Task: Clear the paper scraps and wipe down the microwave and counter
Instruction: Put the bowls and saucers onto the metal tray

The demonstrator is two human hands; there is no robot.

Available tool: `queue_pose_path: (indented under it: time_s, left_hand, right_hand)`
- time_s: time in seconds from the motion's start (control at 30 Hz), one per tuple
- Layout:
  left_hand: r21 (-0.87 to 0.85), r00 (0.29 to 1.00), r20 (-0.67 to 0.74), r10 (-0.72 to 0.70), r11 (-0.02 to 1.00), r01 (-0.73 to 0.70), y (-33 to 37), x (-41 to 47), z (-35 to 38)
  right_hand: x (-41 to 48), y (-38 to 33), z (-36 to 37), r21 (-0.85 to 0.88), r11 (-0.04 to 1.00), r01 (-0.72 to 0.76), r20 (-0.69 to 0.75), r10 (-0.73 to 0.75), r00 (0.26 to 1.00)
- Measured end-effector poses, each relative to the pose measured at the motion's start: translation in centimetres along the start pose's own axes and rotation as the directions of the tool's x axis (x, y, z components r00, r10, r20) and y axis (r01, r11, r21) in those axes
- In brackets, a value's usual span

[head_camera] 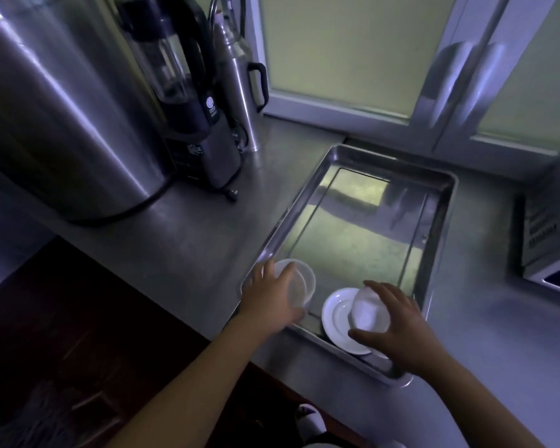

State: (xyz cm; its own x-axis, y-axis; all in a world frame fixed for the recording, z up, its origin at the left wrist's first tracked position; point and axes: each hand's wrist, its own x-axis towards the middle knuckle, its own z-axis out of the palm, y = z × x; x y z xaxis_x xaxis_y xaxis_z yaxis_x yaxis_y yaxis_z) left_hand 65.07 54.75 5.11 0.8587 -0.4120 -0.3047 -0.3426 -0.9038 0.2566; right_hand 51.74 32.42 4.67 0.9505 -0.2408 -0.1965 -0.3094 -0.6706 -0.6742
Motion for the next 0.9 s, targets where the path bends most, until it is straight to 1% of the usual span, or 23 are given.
queue_pose_path:
  time_s: [0.1,0.27,0.37,0.43,0.53,0.67,0.77,0.83,0.9]
  left_hand:
    - [0.035,0.998,0.046,0.052,0.998,-0.054,0.0,3.4,-0.1]
    - [0.113,0.973,0.137,0.186,0.973,-0.202,-0.2,7.3,0.7]
    - [0.148,0.944,0.217,0.248,0.948,-0.283,-1.1,8.7,1.5]
    - [0.163,0.913,0.269,0.307,0.92,-0.357,-1.8,9.5,1.8]
    - [0.144,0.878,0.273,0.393,0.886,-0.441,-2.5,10.4,2.1]
    - [0.121,0.852,0.301,0.428,0.869,-0.479,-2.7,11.1,2.3]
    - [0.099,0.863,0.309,0.4,0.889,-0.447,-2.8,11.1,2.7]
    - [0.101,0.877,0.29,0.383,0.899,-0.426,-2.8,11.5,2.7]
    - [0.121,0.876,0.285,0.39,0.892,-0.436,-2.8,11.9,2.8]
  right_hand:
    - [0.8,-0.5,0.5,0.056,0.998,-0.038,-0.05,0.04,0.998]
    - [0.8,-2.3,1.3,0.118,0.982,-0.15,-0.148,0.166,0.975]
    - [0.3,-4.1,2.4,0.166,0.962,-0.216,-0.207,0.248,0.946]
    - [0.1,-5.2,3.2,0.184,0.948,-0.259,-0.23,0.297,0.927]
    - [0.3,-6.5,4.2,0.197,0.928,-0.317,-0.258,0.361,0.896]
    - [0.9,-8.3,6.0,0.195,0.897,-0.396,-0.282,0.438,0.854]
    - [1.4,-9.6,6.9,0.195,0.881,-0.43,-0.28,0.47,0.837]
    - [1.8,-10.3,6.9,0.242,0.866,-0.438,-0.302,0.496,0.814]
    - [2.1,-10.8,6.5,0.307,0.836,-0.454,-0.331,0.541,0.773]
